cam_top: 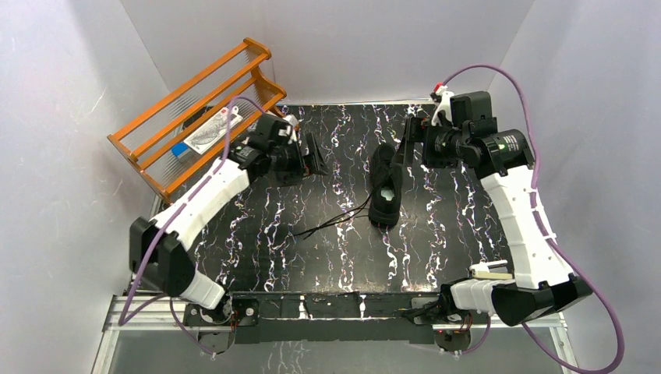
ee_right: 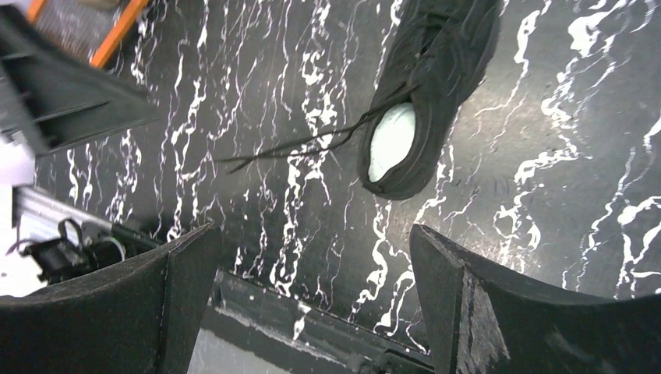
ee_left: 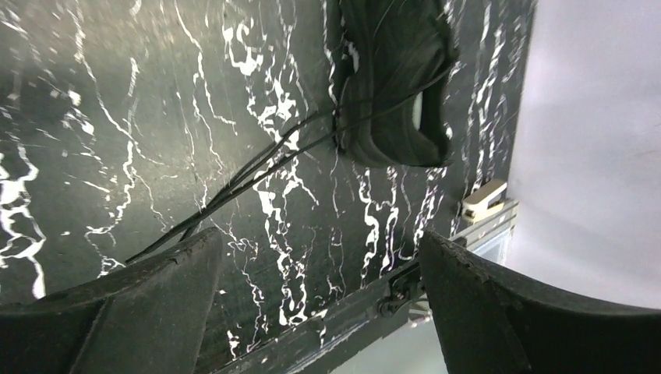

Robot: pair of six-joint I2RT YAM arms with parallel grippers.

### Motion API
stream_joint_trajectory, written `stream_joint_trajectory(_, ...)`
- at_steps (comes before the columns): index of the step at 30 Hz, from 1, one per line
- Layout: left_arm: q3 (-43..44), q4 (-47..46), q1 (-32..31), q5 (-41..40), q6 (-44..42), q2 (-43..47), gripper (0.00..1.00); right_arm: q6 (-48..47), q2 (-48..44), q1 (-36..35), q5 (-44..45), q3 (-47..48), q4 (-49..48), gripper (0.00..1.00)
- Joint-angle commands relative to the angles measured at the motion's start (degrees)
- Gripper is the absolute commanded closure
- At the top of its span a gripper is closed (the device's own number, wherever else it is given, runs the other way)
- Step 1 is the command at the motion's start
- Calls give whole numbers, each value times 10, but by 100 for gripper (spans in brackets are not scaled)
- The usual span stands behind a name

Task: Tie the shoes

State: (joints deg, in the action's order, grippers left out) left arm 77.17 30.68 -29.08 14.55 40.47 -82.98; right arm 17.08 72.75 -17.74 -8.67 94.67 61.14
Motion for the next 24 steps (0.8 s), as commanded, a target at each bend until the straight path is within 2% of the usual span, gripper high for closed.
stream_joint_trajectory(1, -3, 28, -14, 68, -11, -62, 9, -32, 11, 5, -88, -23, -26, 1)
stream_joint_trajectory(7, 2, 15, -25, 146, -51, -164, 17, -56, 55, 2, -161, -57, -37, 2)
stream_joint_trajectory(12, -21, -87, -28, 235, -54, -208, 15, -60, 100, 4, -169, -64, -61, 2)
stream_joint_trajectory(15, -45, -161, -29, 252, -49, -225, 19, -53, 115, 8, -197, -79, -91, 10)
stream_joint_trajectory(17, -54, -200, -30, 262, -48, -242, 28, -51, 115, 9, -213, -100, -117, 17)
stream_joint_trajectory(21, -52, -211, -29, 239, -49, -256, 37, -49, 139, 10, -224, -97, -90, 26)
stream_joint_trajectory(24, -43, -156, -30, 150, -92, -248, 37, -56, 144, 9, -217, -78, -62, 26)
